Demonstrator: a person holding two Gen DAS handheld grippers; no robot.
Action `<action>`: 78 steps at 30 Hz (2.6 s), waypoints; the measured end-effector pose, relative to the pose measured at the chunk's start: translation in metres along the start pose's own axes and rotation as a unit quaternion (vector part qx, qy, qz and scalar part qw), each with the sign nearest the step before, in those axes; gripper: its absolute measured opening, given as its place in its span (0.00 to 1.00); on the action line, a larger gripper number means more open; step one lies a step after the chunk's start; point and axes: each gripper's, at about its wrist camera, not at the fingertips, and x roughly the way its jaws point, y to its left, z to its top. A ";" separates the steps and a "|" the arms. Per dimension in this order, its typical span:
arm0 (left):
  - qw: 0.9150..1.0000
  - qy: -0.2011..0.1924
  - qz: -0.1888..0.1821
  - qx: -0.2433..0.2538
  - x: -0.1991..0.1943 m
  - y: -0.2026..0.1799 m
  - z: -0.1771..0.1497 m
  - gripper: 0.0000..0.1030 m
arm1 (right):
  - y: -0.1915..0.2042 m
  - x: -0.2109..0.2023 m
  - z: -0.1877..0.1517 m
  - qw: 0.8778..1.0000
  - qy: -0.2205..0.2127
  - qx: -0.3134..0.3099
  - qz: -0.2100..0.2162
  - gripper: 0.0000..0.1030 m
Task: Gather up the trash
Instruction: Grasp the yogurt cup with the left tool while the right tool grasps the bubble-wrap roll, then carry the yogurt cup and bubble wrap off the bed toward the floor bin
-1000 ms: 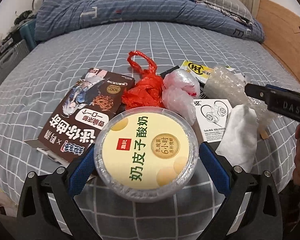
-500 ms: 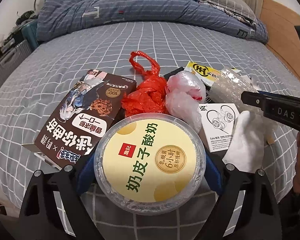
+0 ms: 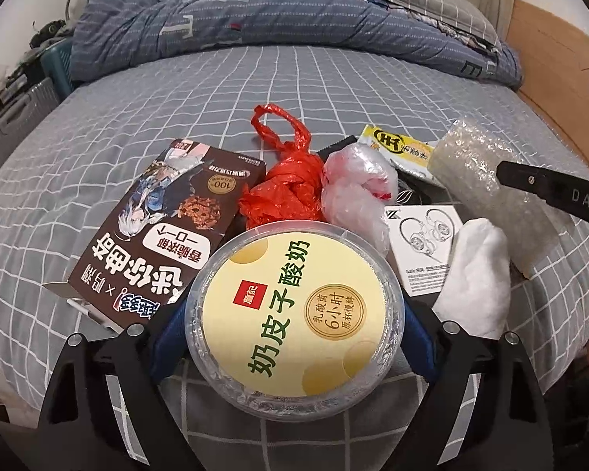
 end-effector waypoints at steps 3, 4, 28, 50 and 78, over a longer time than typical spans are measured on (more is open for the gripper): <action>1.000 -0.009 -0.002 0.002 -0.007 0.001 0.002 0.84 | -0.003 -0.009 0.002 1.000 -0.013 0.004 -0.004 0.24; 1.000 -0.012 -0.002 0.002 -0.010 0.001 0.003 0.84 | -0.005 -0.012 0.003 1.000 -0.017 0.005 -0.005 0.24; 0.998 -0.067 -0.002 0.009 -0.076 -0.006 0.005 0.84 | -0.004 -0.086 -0.013 0.997 -0.073 0.018 -0.020 0.24; 0.998 -0.070 -0.011 0.002 -0.113 -0.001 -0.020 0.84 | 0.027 -0.124 -0.062 0.997 -0.071 0.000 -0.012 0.24; 0.998 -0.061 -0.006 -0.005 -0.176 0.015 -0.090 0.84 | 0.057 -0.168 -0.138 0.999 -0.053 0.001 0.004 0.24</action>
